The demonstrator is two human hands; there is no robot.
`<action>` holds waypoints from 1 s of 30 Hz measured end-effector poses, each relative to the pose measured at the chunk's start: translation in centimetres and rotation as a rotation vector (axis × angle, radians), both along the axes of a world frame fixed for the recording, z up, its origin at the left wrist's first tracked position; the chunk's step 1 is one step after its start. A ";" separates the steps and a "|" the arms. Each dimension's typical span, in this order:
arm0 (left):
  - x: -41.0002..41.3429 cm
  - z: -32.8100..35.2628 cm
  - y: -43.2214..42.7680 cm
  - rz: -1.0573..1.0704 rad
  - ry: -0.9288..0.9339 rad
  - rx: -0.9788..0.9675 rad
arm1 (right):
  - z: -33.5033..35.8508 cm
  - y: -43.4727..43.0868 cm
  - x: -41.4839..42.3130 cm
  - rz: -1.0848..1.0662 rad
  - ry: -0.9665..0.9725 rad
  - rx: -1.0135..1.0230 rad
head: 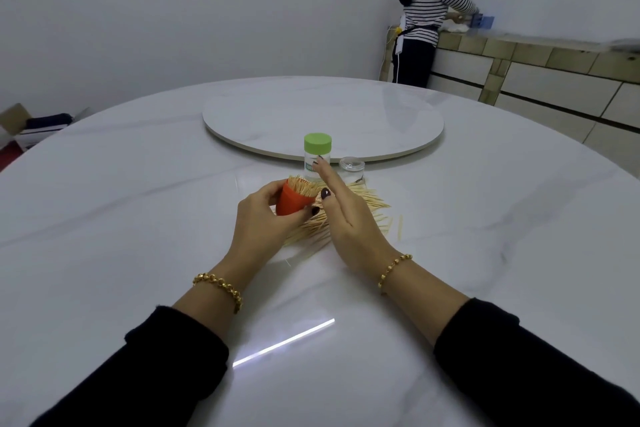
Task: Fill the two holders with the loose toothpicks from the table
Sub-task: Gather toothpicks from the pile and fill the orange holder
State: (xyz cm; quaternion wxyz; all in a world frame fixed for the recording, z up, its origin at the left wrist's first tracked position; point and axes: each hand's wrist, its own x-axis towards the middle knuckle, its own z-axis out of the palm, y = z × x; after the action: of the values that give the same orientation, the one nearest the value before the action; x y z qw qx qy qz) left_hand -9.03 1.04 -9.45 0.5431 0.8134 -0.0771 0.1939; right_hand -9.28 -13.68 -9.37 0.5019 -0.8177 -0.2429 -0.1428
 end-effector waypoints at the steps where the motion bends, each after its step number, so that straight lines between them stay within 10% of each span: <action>1: 0.0 0.0 0.0 0.000 0.002 0.001 | -0.1 0.0 0.0 -0.004 0.021 0.001; 30: 2.1 -0.9 -1.0 -0.039 -0.058 0.084 | -1.5 -6.4 11.0 -0.464 0.038 -0.353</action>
State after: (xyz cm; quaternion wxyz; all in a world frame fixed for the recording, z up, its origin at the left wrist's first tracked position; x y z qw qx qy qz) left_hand -6.97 0.00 -10.38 0.5095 0.8279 -0.1169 0.2034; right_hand 1.71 -20.09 -10.85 0.3102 -0.9287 -0.0611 -0.1939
